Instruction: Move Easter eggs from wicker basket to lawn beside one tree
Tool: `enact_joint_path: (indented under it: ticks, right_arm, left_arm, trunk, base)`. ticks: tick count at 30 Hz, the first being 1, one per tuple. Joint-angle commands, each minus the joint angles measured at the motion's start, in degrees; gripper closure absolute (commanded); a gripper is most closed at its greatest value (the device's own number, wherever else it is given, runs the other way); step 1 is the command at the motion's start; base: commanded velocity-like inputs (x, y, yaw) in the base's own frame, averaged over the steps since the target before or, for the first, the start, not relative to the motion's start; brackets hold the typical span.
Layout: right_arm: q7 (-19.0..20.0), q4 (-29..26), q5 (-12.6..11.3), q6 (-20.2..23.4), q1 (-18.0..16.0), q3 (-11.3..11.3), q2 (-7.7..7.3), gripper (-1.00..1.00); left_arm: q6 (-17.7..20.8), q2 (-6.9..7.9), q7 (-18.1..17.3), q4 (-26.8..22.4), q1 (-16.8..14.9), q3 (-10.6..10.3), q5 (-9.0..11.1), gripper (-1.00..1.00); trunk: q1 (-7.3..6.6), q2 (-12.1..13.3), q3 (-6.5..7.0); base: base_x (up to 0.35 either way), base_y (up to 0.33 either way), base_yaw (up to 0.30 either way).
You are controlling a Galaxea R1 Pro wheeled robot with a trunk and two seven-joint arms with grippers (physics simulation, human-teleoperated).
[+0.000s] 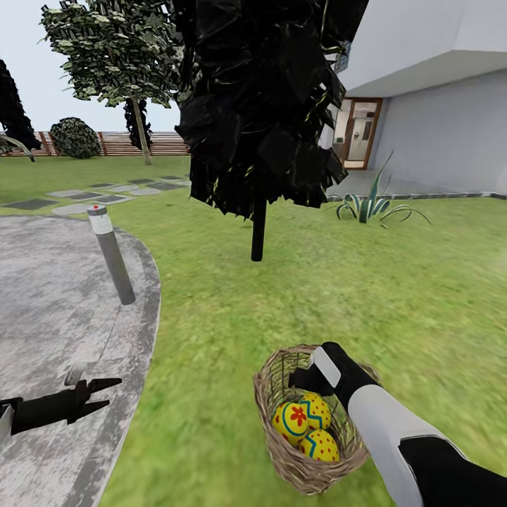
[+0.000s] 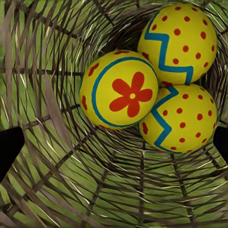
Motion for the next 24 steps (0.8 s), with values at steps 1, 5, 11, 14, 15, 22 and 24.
enact_joint_path:
  ticks: [1,5,11,14,15,22,24]
  right_arm:
    - [-0.46,0.22,-0.59,0.09,-0.02,0.36,-0.03,-1.00]
    - [-0.46,0.51,-0.59,-0.04,-0.02,0.36,-0.03,-1.00]
    - [-0.38,0.58,-0.66,-0.09,-0.02,0.36,-0.09,-1.00]
    - [-0.31,0.55,-0.73,-0.09,-0.02,0.36,-0.17,-1.00]
    - [-0.26,0.49,-0.71,-0.07,-0.02,0.36,-0.25,-1.00]
    - [0.72,-0.16,-0.68,0.08,-0.02,0.36,-0.81,-1.00]
    - [0.76,-0.19,-0.68,0.08,-0.02,0.36,-0.84,-1.00]
  left_arm:
    - [0.53,0.00,-0.09,0.01,-0.02,0.08,0.15,-1.00]
    - [0.53,0.09,-0.09,0.01,-0.02,0.08,0.13,-1.00]
    - [0.60,0.18,-0.09,0.01,-0.03,0.08,0.16,-1.00]
    - [0.68,0.18,-0.09,0.01,-0.03,0.08,0.19,-1.00]
    - [0.69,0.18,-0.09,0.01,-0.03,0.08,0.19,-1.00]
    - [0.70,0.17,-0.09,0.01,-0.03,0.08,0.20,-1.00]
    - [0.70,0.17,-0.09,0.01,-0.04,0.08,0.20,-1.00]
  trunk:
    - [-0.01,-0.02,-0.05]
    - [-0.01,-0.02,-0.05]
    - [1.31,-2.43,-1.13]
    - [1.78,-3.24,-1.71]
    - [1.80,-3.26,-1.93]
    - [1.98,-3.35,-3.48]
    - [2.03,-3.38,-3.93]
  base:
    - [0.020,0.015,0.000]
    - [0.009,0.007,0.000]
    - [0.001,0.001,0.000]
    - [0.000,0.000,0.000]
    - [0.000,0.000,0.000]
    - [0.000,0.000,0.000]
    - [0.000,0.000,0.000]
